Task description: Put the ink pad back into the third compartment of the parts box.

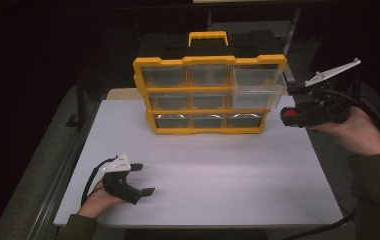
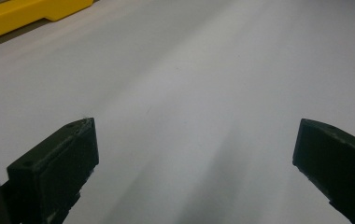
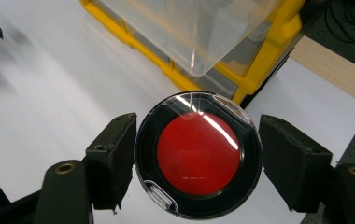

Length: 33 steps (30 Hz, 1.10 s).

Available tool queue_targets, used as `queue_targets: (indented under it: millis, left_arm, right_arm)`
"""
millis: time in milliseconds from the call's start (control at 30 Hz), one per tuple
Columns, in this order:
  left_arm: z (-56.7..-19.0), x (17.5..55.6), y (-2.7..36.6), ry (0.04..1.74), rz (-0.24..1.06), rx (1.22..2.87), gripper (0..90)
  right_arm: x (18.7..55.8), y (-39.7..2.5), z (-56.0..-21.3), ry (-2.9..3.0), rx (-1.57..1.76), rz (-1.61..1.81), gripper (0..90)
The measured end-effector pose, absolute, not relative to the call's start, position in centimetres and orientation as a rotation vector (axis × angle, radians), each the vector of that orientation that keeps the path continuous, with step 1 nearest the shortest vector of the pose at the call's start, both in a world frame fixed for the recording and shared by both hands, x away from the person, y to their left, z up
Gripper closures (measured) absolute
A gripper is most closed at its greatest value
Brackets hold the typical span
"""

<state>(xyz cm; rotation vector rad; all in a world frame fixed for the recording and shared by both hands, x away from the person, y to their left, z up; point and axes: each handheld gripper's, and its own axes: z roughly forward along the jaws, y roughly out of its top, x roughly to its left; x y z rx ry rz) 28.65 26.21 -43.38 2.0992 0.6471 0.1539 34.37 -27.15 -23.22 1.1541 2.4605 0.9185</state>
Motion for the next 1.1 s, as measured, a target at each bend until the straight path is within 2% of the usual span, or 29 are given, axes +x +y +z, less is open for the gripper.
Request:
queue_targets:
  millis: [600,1100]
  left_arm:
    - [-43.4,28.6,26.2,0.646,0.149,2.096,0.0]
    - [-43.4,28.6,26.1,0.641,0.149,2.105,0.0]
  right_arm:
    - [34.6,-28.4,-18.7,2.398,1.173,0.95,28.9]
    - [35.5,-27.9,-15.4,2.378,1.155,0.979,28.9]
